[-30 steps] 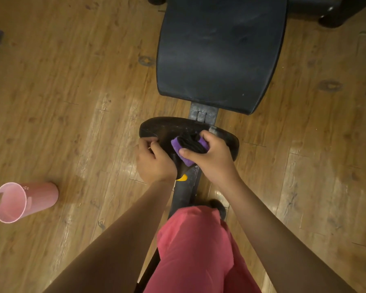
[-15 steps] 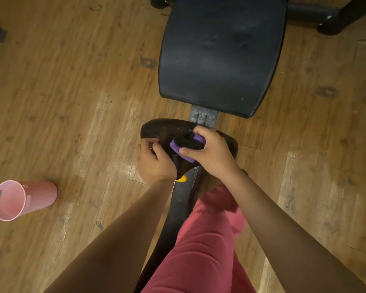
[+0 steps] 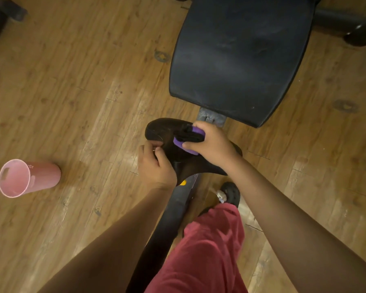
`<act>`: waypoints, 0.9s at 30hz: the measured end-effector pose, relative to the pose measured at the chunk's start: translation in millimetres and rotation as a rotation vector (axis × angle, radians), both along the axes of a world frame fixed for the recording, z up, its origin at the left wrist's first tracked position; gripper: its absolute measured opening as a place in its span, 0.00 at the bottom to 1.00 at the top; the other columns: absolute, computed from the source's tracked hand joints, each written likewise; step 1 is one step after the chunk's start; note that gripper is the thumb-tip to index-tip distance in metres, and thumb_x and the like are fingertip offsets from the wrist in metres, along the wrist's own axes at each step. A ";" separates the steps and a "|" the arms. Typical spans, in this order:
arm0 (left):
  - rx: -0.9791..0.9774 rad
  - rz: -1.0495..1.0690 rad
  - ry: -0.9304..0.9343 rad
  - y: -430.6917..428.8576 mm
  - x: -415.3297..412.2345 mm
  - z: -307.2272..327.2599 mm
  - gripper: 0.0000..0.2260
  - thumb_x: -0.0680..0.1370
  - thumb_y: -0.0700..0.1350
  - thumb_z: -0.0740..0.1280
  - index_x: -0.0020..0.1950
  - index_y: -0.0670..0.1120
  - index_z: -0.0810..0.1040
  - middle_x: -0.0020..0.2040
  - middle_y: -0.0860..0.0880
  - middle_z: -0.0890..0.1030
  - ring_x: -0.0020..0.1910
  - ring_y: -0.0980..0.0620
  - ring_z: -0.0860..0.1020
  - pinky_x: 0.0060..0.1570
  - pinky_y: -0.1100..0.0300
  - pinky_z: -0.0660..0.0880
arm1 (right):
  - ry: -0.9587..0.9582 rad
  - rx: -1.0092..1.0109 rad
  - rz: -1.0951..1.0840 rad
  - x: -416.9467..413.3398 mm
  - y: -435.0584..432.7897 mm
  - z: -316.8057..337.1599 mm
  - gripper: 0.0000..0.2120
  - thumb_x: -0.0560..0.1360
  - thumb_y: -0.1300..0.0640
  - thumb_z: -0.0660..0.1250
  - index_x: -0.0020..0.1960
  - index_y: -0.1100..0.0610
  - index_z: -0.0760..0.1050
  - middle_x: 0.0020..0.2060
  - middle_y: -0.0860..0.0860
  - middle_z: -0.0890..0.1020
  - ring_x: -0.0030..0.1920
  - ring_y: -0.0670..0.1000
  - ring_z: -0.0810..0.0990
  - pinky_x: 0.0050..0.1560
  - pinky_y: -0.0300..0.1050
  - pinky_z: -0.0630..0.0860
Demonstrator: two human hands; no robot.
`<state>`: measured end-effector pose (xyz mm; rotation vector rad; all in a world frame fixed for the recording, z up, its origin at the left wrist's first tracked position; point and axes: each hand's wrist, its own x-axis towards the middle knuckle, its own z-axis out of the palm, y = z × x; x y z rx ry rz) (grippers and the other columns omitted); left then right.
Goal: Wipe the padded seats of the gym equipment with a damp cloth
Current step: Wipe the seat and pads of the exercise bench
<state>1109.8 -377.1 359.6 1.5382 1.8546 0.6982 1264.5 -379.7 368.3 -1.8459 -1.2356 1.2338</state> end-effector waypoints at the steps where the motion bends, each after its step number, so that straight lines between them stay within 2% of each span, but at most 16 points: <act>1: 0.002 -0.003 0.005 -0.2 -0.3 -0.4 0.11 0.76 0.47 0.52 0.48 0.51 0.73 0.48 0.51 0.76 0.44 0.62 0.71 0.41 0.73 0.64 | 0.005 0.014 0.029 -1.9 5.8 1.4 0.11 0.71 0.55 0.74 0.50 0.55 0.75 0.42 0.43 0.78 0.49 0.46 0.78 0.43 0.36 0.73; 3: 0.003 -0.006 0.016 -1.1 -0.7 -0.5 0.11 0.77 0.47 0.51 0.49 0.51 0.72 0.48 0.52 0.75 0.45 0.58 0.71 0.41 0.70 0.64 | 0.000 0.010 0.067 -3.0 18.6 -1.4 0.13 0.71 0.55 0.74 0.52 0.56 0.76 0.45 0.45 0.79 0.50 0.46 0.78 0.44 0.36 0.73; 6: 0.022 -0.014 0.023 -2.0 0.4 2.3 0.11 0.77 0.46 0.52 0.49 0.51 0.73 0.48 0.53 0.73 0.45 0.58 0.70 0.42 0.72 0.63 | -0.026 -0.047 0.071 1.3 32.7 -18.4 0.15 0.72 0.55 0.73 0.56 0.58 0.75 0.52 0.50 0.81 0.56 0.51 0.78 0.51 0.44 0.75; 9: 0.032 -0.022 0.031 -1.1 -0.1 3.0 0.12 0.77 0.46 0.52 0.50 0.49 0.74 0.48 0.52 0.74 0.46 0.57 0.71 0.44 0.67 0.66 | -0.037 -0.131 0.072 11.3 37.8 -33.8 0.18 0.73 0.54 0.72 0.61 0.57 0.74 0.59 0.52 0.79 0.61 0.52 0.76 0.54 0.44 0.73; 11: 0.019 -0.012 0.036 -0.5 -0.1 3.0 0.12 0.76 0.47 0.52 0.50 0.49 0.74 0.49 0.52 0.74 0.46 0.56 0.71 0.45 0.64 0.67 | -0.019 -0.140 0.095 16.6 36.9 -33.7 0.16 0.73 0.54 0.71 0.58 0.57 0.74 0.55 0.49 0.79 0.58 0.50 0.77 0.52 0.42 0.74; 13: 0.022 -0.004 0.052 -0.9 0.6 3.7 0.12 0.76 0.47 0.52 0.51 0.49 0.74 0.48 0.53 0.74 0.46 0.56 0.71 0.45 0.60 0.68 | 0.008 -0.129 0.142 18.7 35.9 -30.2 0.13 0.73 0.53 0.71 0.53 0.58 0.75 0.47 0.45 0.79 0.52 0.47 0.78 0.46 0.38 0.74; 15: 0.018 -0.001 0.073 -1.0 1.5 4.5 0.11 0.77 0.47 0.53 0.51 0.49 0.74 0.48 0.54 0.73 0.46 0.56 0.72 0.45 0.57 0.68 | 0.057 -0.146 0.191 19.1 38.0 -22.4 0.12 0.73 0.52 0.71 0.52 0.57 0.75 0.44 0.44 0.78 0.47 0.43 0.78 0.41 0.34 0.72; 19: 0.040 0.006 0.094 -0.8 3.0 4.7 0.14 0.75 0.50 0.52 0.50 0.48 0.74 0.46 0.54 0.73 0.44 0.57 0.71 0.41 0.61 0.68 | 0.102 -0.191 0.273 22.2 53.0 -17.1 0.16 0.75 0.50 0.70 0.55 0.61 0.75 0.47 0.45 0.79 0.47 0.43 0.78 0.38 0.29 0.69; 20: 0.041 0.007 0.092 -0.8 3.5 5.0 0.14 0.75 0.51 0.52 0.50 0.48 0.74 0.46 0.53 0.73 0.43 0.56 0.71 0.41 0.62 0.67 | 0.108 -0.211 0.275 22.5 57.1 -17.3 0.16 0.75 0.50 0.69 0.57 0.60 0.75 0.48 0.44 0.78 0.48 0.43 0.77 0.39 0.29 0.69; 22: 0.036 0.007 0.096 -1.3 3.3 5.7 0.15 0.75 0.51 0.51 0.50 0.48 0.75 0.46 0.52 0.74 0.43 0.55 0.71 0.41 0.65 0.66 | 0.102 -0.247 0.249 21.9 62.9 -23.6 0.22 0.75 0.47 0.68 0.64 0.58 0.73 0.53 0.44 0.77 0.55 0.44 0.76 0.46 0.33 0.71; 24: 0.041 0.013 0.109 -2.0 3.0 6.2 0.15 0.75 0.52 0.51 0.51 0.49 0.75 0.46 0.53 0.74 0.44 0.55 0.72 0.40 0.67 0.65 | 0.053 -0.237 0.219 22.3 65.4 -32.5 0.22 0.75 0.45 0.68 0.62 0.58 0.75 0.56 0.48 0.80 0.58 0.48 0.77 0.50 0.38 0.74; 27: 0.032 0.022 0.100 -1.6 2.8 7.2 0.13 0.75 0.51 0.52 0.50 0.51 0.74 0.45 0.55 0.73 0.45 0.55 0.73 0.41 0.64 0.67 | 0.020 -0.205 0.201 19.6 69.0 -35.3 0.16 0.75 0.48 0.68 0.56 0.58 0.77 0.51 0.48 0.80 0.55 0.48 0.78 0.46 0.37 0.73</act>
